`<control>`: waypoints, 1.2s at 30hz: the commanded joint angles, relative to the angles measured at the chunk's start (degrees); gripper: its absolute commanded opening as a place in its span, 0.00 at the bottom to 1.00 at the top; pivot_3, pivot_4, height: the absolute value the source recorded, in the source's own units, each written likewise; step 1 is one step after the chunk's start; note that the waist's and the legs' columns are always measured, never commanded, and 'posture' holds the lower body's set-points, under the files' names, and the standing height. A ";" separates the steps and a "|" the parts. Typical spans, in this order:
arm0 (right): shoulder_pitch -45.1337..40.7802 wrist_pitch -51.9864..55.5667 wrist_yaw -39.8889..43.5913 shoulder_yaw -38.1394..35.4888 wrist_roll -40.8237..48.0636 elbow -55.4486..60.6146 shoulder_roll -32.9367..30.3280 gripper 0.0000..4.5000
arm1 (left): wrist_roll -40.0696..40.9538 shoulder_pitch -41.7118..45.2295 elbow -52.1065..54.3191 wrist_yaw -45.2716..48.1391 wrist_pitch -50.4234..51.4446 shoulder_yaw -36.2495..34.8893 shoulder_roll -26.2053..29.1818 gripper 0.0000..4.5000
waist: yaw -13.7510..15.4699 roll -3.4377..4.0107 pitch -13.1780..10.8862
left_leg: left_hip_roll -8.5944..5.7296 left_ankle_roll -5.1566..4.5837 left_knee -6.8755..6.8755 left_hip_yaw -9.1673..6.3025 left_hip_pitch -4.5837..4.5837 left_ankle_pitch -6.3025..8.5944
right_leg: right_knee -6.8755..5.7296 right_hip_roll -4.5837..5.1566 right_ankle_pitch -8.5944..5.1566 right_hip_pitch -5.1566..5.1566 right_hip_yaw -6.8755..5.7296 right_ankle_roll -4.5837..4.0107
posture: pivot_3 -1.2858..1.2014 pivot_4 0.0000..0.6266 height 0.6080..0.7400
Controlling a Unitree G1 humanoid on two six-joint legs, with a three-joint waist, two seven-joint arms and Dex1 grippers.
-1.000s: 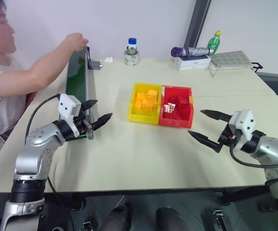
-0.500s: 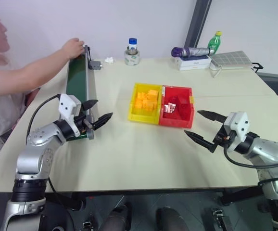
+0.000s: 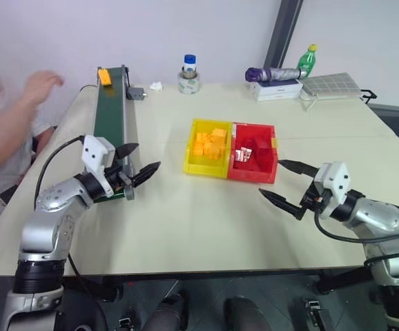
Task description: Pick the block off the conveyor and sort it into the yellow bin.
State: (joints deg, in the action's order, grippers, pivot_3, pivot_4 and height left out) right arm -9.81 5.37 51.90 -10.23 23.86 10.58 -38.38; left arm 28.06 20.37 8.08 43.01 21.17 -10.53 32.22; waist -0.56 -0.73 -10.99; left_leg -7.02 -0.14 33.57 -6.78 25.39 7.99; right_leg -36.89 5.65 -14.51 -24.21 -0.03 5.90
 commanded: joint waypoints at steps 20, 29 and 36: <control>-6.15 -2.99 1.84 2.62 -0.03 -3.96 3.05 1.00 | -7.92 -8.57 13.71 -19.68 -3.67 -3.25 -6.63 0.99 | 0.12 0.01 0.00 | 0.01 0.00 0.17 0.02 -0.01 0.01 | -0.04 0.00 0.00 0.10 0.00 0.00 | 0.52 0.24 1.00; -5.29 -3.36 1.77 2.49 -0.14 -3.61 3.52 1.00 | -19.30 -18.76 21.78 -38.02 -7.90 -3.82 -18.43 0.99 | 0.26 0.00 0.00 | 0.01 -0.05 0.19 0.06 0.00 0.04 | -0.04 0.00 0.00 0.08 0.01 0.02 | 0.52 0.24 1.00; -5.11 -3.32 1.72 2.15 -0.13 -3.52 3.26 1.00 | -21.83 -19.62 22.86 -42.70 -7.10 -2.25 -23.07 0.99 | 1.38 0.00 0.01 | 0.05 -0.04 0.31 0.07 0.01 0.05 | -0.02 0.00 -0.09 0.26 -0.03 0.16 | 0.52 0.24 1.00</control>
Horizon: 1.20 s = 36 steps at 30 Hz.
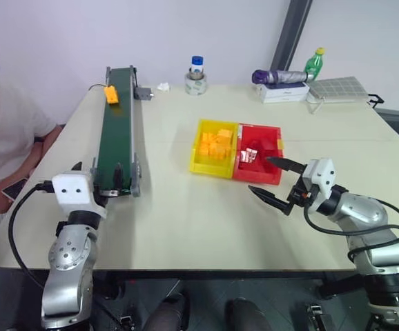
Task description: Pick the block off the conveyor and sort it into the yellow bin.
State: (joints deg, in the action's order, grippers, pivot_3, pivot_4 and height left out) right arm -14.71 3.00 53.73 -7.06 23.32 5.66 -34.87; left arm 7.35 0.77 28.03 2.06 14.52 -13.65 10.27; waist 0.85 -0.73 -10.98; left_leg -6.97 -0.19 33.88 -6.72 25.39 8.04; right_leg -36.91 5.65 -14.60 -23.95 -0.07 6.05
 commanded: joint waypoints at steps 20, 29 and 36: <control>2.17 -0.16 -0.70 -1.69 0.99 3.72 -0.72 1.00 | -1.78 1.35 1.60 -2.33 1.19 0.95 -1.35 0.99 | -0.09 0.00 0.00 | 0.03 -0.01 -0.01 0.04 0.00 0.00 | 0.02 -0.02 0.04 -0.04 -0.04 -0.06 | 0.52 0.24 1.00; 4.41 0.86 0.65 -4.10 3.14 3.09 -1.81 1.00 | -1.77 1.90 1.10 -2.63 1.58 -0.11 -0.94 0.99 | -0.02 0.00 0.00 | 0.04 -0.01 -0.01 0.04 0.00 0.01 | 0.02 -0.02 0.01 -0.04 -0.04 -0.04 | 0.52 0.24 1.00; 8.97 0.03 3.12 -8.46 4.35 1.37 -4.50 1.00 | -1.71 3.13 0.73 -2.58 2.29 -1.54 0.21 0.99 | -0.09 -0.01 0.00 | 0.05 -0.02 -0.01 0.04 0.02 0.01 | 0.04 -0.01 -0.02 -0.03 -0.05 0.01 | 0.52 0.24 1.00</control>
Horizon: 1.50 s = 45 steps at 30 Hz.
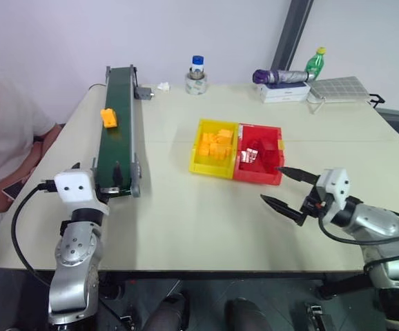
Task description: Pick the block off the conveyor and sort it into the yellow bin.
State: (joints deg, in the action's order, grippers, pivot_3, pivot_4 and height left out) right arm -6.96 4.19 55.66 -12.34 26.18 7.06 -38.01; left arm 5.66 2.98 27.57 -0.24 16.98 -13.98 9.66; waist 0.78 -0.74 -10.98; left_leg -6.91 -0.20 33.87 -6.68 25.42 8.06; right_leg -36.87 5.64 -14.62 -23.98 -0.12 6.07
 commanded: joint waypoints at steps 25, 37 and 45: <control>-0.86 -2.61 0.04 -1.42 -0.40 -1.46 -0.21 1.00 | 6.79 28.44 -24.99 1.74 15.65 -8.09 10.40 0.99 | -0.04 -0.02 -0.01 | 0.06 -0.01 0.01 0.06 -0.01 0.00 | 0.03 -0.07 0.10 -0.02 -0.10 -0.07 | 0.52 0.24 1.00; -0.98 -2.43 -0.88 -1.00 -0.35 -0.59 -0.36 1.00 | 11.43 27.81 -25.55 4.70 16.90 -6.24 7.13 0.94 | -0.03 -0.02 -0.01 | 0.06 -0.01 0.05 0.05 -0.01 0.00 | 0.01 -0.06 0.13 0.01 -0.07 -0.05 | 0.52 0.24 1.00; -2.11 -2.59 -0.80 -0.63 -0.49 -1.35 -0.43 1.00 | 12.84 27.67 -20.68 0.99 17.39 -7.35 5.03 0.31 | 0.01 -0.03 -0.02 | 0.06 -0.01 0.05 0.05 -0.01 0.00 | 0.00 -0.06 0.12 0.00 -0.06 -0.05 | 0.52 0.24 1.00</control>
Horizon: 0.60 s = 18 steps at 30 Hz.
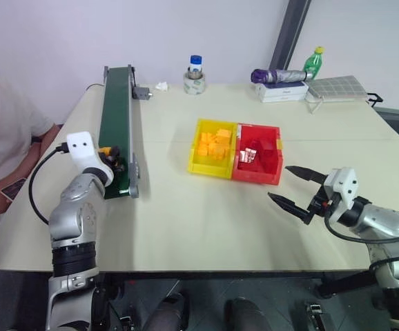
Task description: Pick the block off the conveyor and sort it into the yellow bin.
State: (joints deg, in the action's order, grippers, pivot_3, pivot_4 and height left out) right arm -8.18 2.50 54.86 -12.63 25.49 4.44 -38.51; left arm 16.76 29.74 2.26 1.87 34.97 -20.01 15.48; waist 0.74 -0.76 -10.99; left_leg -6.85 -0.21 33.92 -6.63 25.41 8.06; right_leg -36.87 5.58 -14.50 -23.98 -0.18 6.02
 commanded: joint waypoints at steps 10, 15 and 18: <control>-2.05 -1.26 -0.34 0.64 -0.43 0.40 0.47 1.00 | 3.22 9.22 3.87 5.80 -4.12 12.49 -9.23 0.31 | 0.27 -0.03 -0.02 | -0.01 0.00 0.09 0.01 -0.02 0.00 | 0.03 0.00 0.01 0.11 -0.02 0.01 | 0.52 0.24 1.00; -1.87 -0.98 -1.24 0.97 -0.71 1.58 0.72 1.00 | -2.87 20.12 -15.32 6.69 -14.01 18.39 -15.67 0.31 | 0.92 -0.03 -0.02 | -0.01 -0.02 0.16 0.00 -0.05 0.01 | 0.30 0.00 0.09 0.34 -0.11 0.15 | 0.52 0.24 1.00; 0.43 -0.59 -2.31 -0.09 -0.49 3.94 0.39 1.00 | -5.21 27.67 -30.73 5.21 -20.88 18.89 -19.26 0.31 | 0.77 -0.02 -0.01 | -0.01 -0.14 0.13 0.04 -0.06 0.07 | 0.53 -0.01 0.19 0.39 -0.13 0.28 | 0.52 0.24 1.00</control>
State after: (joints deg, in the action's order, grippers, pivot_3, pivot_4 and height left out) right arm -8.47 2.32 53.25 -10.84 24.56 5.12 -37.97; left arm 12.73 55.00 -23.66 7.05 18.51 -0.96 -3.00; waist 1.51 -0.78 -11.00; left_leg -6.86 -0.39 34.03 -6.58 25.37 8.16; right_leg -36.27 5.57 -14.23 -23.60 -0.30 6.45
